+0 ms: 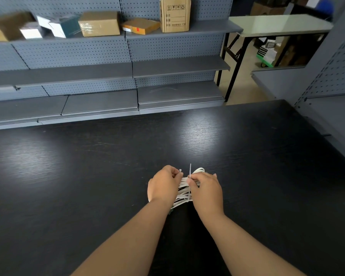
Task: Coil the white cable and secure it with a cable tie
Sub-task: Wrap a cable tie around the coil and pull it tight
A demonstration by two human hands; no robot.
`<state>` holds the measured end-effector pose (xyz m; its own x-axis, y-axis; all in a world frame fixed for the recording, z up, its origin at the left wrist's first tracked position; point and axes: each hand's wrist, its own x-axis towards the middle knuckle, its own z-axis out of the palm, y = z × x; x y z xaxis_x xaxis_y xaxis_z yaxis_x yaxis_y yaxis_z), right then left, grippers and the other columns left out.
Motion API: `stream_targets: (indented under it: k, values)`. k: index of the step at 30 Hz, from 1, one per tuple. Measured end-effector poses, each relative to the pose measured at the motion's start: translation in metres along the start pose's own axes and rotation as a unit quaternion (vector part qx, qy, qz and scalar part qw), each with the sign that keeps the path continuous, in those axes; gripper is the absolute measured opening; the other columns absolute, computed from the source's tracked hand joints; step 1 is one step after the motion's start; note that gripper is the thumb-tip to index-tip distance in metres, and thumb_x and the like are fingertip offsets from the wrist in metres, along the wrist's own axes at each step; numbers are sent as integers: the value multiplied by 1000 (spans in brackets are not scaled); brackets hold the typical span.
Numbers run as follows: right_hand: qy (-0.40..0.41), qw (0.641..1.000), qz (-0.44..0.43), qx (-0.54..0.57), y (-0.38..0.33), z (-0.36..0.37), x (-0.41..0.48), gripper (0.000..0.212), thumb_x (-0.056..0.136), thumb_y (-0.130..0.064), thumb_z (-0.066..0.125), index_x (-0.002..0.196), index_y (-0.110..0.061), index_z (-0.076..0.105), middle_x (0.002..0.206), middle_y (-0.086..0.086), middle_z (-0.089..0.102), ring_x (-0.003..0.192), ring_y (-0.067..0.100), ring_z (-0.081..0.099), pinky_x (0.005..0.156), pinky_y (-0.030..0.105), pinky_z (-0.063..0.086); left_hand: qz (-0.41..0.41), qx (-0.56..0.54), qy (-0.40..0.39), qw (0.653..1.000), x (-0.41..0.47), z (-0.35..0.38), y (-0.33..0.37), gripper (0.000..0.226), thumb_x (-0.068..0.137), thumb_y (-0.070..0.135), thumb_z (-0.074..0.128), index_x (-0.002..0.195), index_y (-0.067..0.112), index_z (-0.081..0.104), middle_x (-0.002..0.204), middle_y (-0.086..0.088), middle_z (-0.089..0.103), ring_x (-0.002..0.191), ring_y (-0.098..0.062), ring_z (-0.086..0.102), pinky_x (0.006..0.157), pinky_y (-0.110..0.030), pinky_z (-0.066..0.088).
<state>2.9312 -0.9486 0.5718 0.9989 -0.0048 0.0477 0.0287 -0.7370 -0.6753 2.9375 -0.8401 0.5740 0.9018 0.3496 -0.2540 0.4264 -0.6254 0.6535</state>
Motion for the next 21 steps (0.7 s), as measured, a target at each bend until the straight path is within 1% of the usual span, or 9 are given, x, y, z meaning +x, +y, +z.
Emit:
stream_targets:
  k: [2,3,4,6,9,11,13,16,21]
  values:
    - [-11,1000,-3,-4,-1,-2,2,16,92,-19,56,93,-13,71,95,-2,68,85,8,52,115,26,22,0,-16,7,1000,-1,0,-1,18,90,36,54,101,23,60,97,9,68,91,-14,62,86,-34,47]
    - [-14,1000,-4,1,-2,-3,3,17,93,-20,56,92,-13,71,95,-2,67,84,7,50,110,25,29,-2,-26,10,1000,-1,1,-2,18,90,35,55,102,23,60,98,9,68,90,-12,62,83,-31,48]
    - [-15,1000,-5,7,-3,-4,5,17,93,-21,56,93,-14,71,97,-2,66,87,8,49,99,22,35,-5,-33,12,999,0,1,-2,19,89,35,56,103,23,60,98,10,69,90,-12,62,80,-30,48]
    - [-10,1000,-9,5,-6,-5,5,17,91,-24,58,97,-17,72,104,-6,59,97,7,44,80,15,32,-6,-34,13,999,1,1,-3,19,89,35,56,103,24,62,98,10,70,91,-11,63,77,-29,48]
    - [-1,1000,-26,-8,-8,-7,3,17,89,-25,62,101,-20,73,107,-7,53,99,3,34,69,6,29,-7,-35,12,999,1,2,-2,17,89,35,56,101,25,64,96,10,71,87,-10,63,71,-26,47]
    - [-4,999,-32,10,-9,-6,4,16,88,-23,63,99,-19,74,102,-5,57,96,6,41,70,7,31,-9,-39,11,999,1,2,-2,16,89,34,55,98,27,65,95,11,71,85,-9,63,68,-25,45]
    - [-20,998,-14,58,-12,-5,5,14,88,-19,63,96,-16,74,93,-3,62,85,8,52,70,13,36,-9,-46,13,999,1,1,-2,15,89,35,55,97,28,66,94,12,70,84,-8,63,66,-24,44]
    - [-65,991,42,105,-17,-12,9,18,91,-16,57,96,-12,73,83,-5,64,74,6,55,66,15,42,-8,-48,15,999,1,1,-1,14,89,34,55,95,29,66,89,14,68,80,-8,62,65,-25,44]
    - [-138,975,134,113,-26,-19,19,22,93,-20,53,98,-9,72,98,6,70,94,21,63,85,36,51,-10,-58,9,998,1,1,-3,14,89,33,55,97,28,66,91,14,69,81,-9,62,65,-25,43]
